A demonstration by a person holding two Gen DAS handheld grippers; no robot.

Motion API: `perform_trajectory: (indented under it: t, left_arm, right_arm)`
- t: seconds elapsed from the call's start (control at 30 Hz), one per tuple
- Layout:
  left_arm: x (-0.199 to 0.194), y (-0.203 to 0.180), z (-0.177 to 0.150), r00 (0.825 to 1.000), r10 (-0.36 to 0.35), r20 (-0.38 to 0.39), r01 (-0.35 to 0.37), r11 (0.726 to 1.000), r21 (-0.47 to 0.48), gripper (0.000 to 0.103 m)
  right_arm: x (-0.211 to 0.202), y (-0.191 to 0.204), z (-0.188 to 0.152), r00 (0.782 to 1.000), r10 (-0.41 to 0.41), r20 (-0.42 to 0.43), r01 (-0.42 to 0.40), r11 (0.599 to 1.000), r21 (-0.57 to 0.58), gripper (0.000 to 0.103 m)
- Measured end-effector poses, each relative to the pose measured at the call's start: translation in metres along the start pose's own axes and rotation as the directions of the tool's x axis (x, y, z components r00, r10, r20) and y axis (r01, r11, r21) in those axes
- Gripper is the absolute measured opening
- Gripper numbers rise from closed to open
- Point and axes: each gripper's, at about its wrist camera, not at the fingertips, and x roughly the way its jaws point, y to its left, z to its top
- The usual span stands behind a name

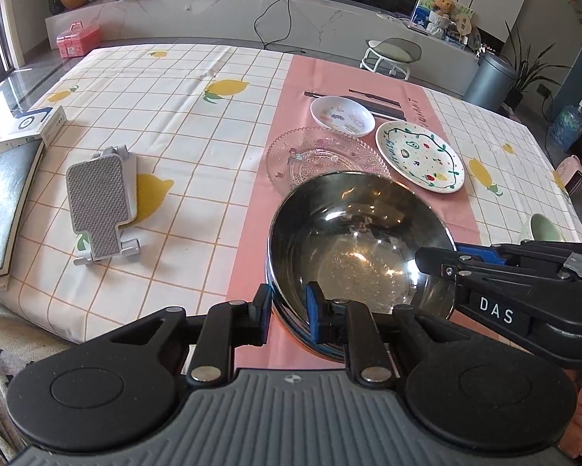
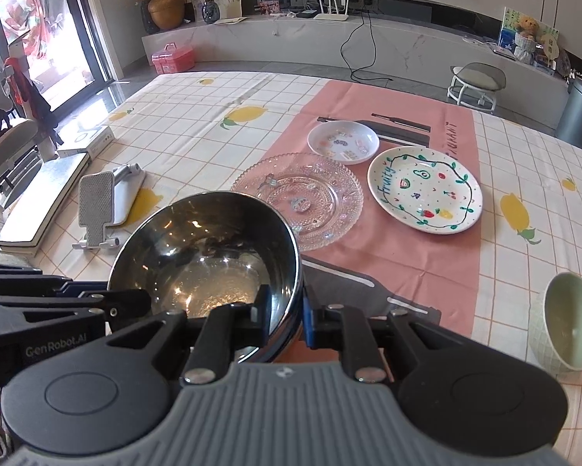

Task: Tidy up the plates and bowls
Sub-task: 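Lower the blue bowl into the orange bowl and open the left gripper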

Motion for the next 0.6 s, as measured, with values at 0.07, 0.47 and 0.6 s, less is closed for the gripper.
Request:
perform_trajectory:
  t: [0.07, 0.47, 0.6]
  left_arm:
    - [0.000, 0.000, 0.000, 1.000, -0.001, 0.010, 0.001, 1.000, -0.004, 0.021]
    - [0.006, 0.004, -0.003, 0.997, -0.027, 0.074, 0.028, 1.000, -0.002, 0.032]
    - [0.012, 0.008, -0.004, 0.997, -0.035, 0.062, 0.036, 0.999, -0.018, 0.032]
  right_arm:
    - [0.004, -0.001, -0.001, 1.000, -0.006, -0.004, 0.006, 1.000, 0.003, 0.016]
    - [0.018, -0.009, -0.005, 1.000, 0.001, 0.001, -0.001, 1.000, 0.014, 0.019]
    - [0.019, -0.014, -0.006, 1.000, 0.029, 0.006, -0.029, 0.999, 0.033, 0.019]
